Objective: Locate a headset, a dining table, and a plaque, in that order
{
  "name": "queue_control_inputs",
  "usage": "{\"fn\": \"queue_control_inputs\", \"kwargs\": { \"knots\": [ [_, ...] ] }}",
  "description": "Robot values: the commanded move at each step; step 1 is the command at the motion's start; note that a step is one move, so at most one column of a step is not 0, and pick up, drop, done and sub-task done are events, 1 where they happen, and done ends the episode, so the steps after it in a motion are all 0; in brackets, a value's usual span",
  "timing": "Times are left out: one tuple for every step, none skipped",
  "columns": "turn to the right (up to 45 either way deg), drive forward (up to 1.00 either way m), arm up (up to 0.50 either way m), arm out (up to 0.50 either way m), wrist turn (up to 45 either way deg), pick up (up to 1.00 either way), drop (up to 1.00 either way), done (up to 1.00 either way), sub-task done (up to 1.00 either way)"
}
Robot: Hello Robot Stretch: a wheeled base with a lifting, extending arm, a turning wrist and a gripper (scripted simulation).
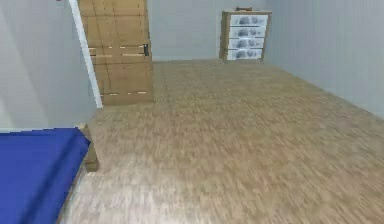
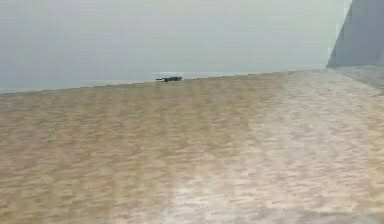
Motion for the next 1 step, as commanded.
{"fn": "queue_control_inputs", "kwargs": {
  "knots": [
    [0.0, 1.00, 0.00, 0.00, 0.0, 0.00, 0.00, 0.00, 0.00]
  ]
}}
